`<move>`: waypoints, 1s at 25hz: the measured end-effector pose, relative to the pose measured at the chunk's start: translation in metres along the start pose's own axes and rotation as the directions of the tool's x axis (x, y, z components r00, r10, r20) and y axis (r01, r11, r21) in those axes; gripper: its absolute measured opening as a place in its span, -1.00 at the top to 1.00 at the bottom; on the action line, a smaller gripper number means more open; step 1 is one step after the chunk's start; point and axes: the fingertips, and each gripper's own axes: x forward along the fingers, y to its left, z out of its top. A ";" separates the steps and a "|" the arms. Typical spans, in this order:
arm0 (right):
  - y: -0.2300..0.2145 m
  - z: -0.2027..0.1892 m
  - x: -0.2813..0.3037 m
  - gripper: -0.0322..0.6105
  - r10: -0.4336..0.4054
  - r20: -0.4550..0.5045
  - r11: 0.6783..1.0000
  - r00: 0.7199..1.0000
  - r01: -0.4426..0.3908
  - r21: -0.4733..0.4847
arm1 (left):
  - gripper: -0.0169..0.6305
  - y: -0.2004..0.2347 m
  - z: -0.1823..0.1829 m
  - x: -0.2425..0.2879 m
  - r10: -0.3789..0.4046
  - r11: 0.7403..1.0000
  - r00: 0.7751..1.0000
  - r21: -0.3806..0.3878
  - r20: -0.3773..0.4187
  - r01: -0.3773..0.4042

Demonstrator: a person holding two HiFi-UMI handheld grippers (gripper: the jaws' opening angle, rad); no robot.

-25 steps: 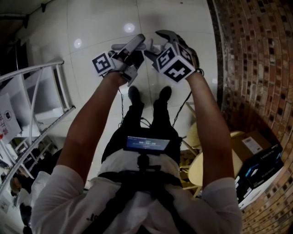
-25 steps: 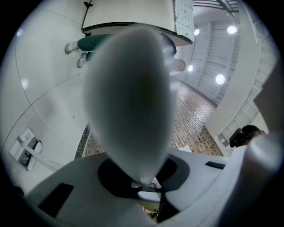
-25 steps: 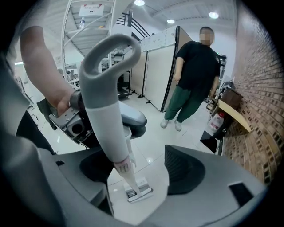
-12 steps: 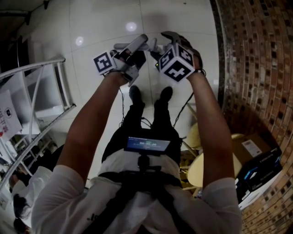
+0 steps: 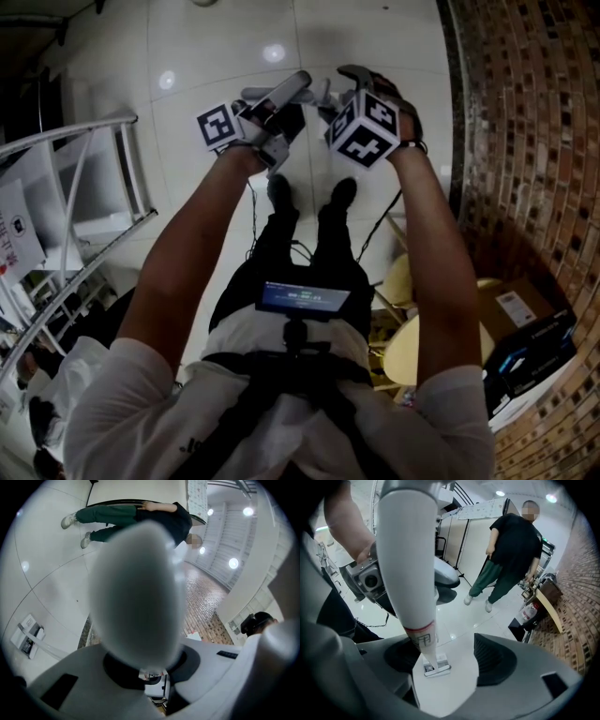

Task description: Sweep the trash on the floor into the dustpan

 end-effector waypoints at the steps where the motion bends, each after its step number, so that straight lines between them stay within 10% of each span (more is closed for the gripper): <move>1: 0.001 -0.001 0.001 -0.17 0.008 -0.017 1.000 1.000 -0.008 -0.018 | 0.79 0.000 0.000 0.001 -0.002 1.000 1.000 -0.002 -0.001 0.002; 17: 0.008 -0.030 0.031 -0.17 0.048 -0.203 0.978 0.978 -0.088 -0.191 | 0.79 0.000 0.000 -0.002 0.006 1.000 1.000 -0.025 0.012 -0.006; 25: 0.005 -0.033 0.034 -0.23 0.049 -0.168 0.992 0.985 -0.067 -0.102 | 0.60 0.001 0.002 -0.007 0.048 0.998 0.999 0.042 -0.016 -0.047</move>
